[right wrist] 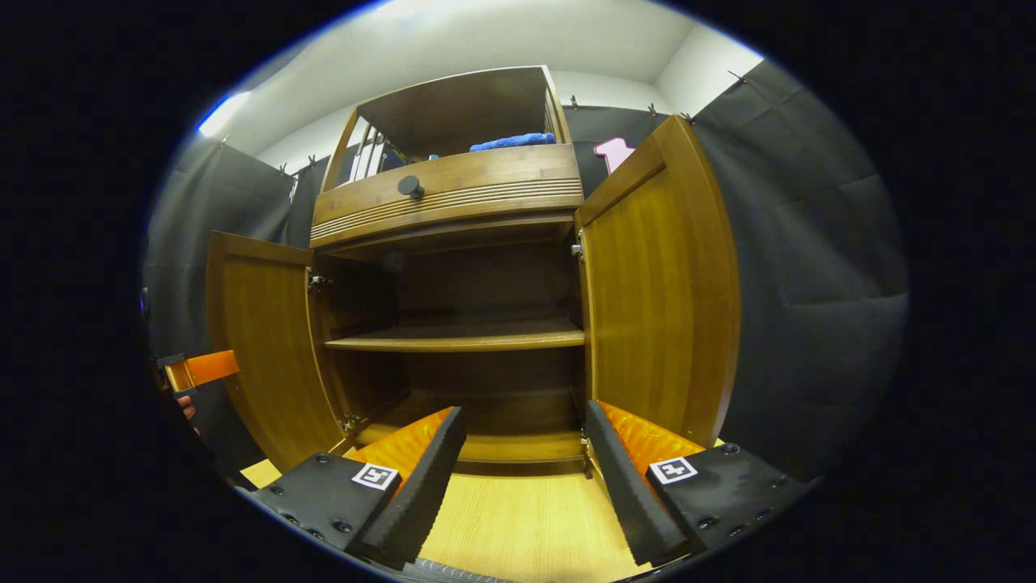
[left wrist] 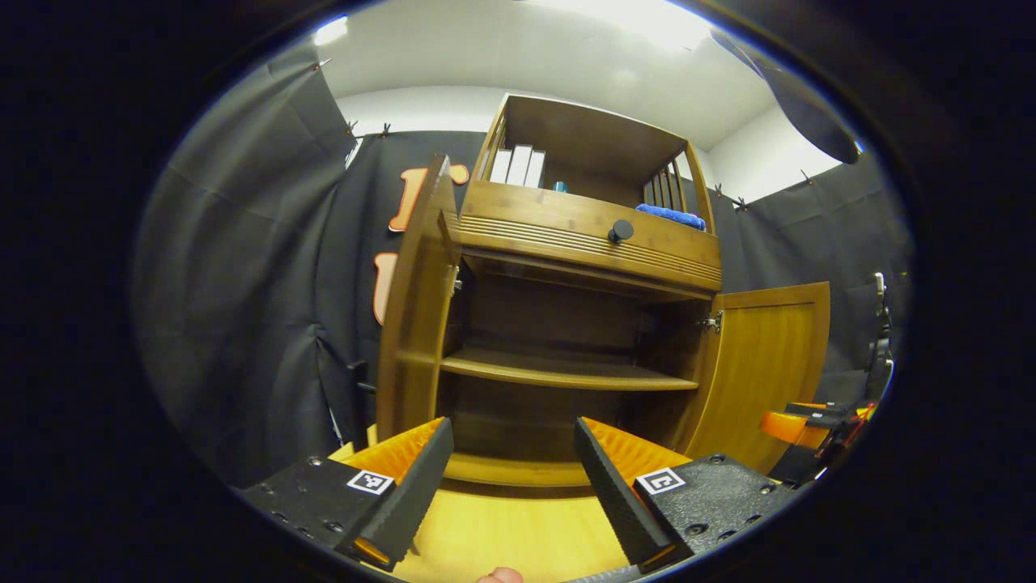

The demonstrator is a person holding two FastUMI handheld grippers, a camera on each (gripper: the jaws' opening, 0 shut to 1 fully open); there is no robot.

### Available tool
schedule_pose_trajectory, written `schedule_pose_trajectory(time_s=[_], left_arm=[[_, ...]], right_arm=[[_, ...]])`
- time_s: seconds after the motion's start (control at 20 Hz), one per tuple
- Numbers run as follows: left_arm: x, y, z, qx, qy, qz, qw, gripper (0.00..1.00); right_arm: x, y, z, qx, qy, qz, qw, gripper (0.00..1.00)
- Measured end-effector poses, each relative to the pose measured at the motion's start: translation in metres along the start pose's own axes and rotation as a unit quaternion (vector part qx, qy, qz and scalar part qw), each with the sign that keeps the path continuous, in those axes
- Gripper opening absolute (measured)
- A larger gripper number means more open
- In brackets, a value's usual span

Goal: Open the right door of the double-door shoe cabinet with the right hand, and open the left door with the left hand.

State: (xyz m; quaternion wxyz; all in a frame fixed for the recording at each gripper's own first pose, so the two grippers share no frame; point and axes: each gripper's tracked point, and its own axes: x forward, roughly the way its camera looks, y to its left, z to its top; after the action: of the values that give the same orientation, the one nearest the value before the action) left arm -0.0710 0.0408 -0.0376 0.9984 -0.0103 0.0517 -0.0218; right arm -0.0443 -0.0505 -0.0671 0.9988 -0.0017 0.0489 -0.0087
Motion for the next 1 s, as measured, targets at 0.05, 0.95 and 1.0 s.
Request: schedule_pose_trajectory(time_s=[0.05, 0.95, 1.0], left_arm=[[0.007, -0.003, -0.002, -0.006, 0.004, 0.0, 1.0, 0.95], [0.098, -0.012, -0.008, 0.014, 0.003, 0.031, 0.999, 0.92], [0.099, -0.01, -0.006, 0.014, 0.002, 0.033, 0.999, 0.92]], right_arm=[[-0.001, -0.004, 0.002, 0.0, -0.002, -0.006, 1.0, 0.98], [0.008, -0.052, 0.026, -0.011, -0.028, -0.078, 0.996, 0.92], [0.011, -0.052, 0.027, -0.012, -0.029, -0.076, 0.997, 0.92]])
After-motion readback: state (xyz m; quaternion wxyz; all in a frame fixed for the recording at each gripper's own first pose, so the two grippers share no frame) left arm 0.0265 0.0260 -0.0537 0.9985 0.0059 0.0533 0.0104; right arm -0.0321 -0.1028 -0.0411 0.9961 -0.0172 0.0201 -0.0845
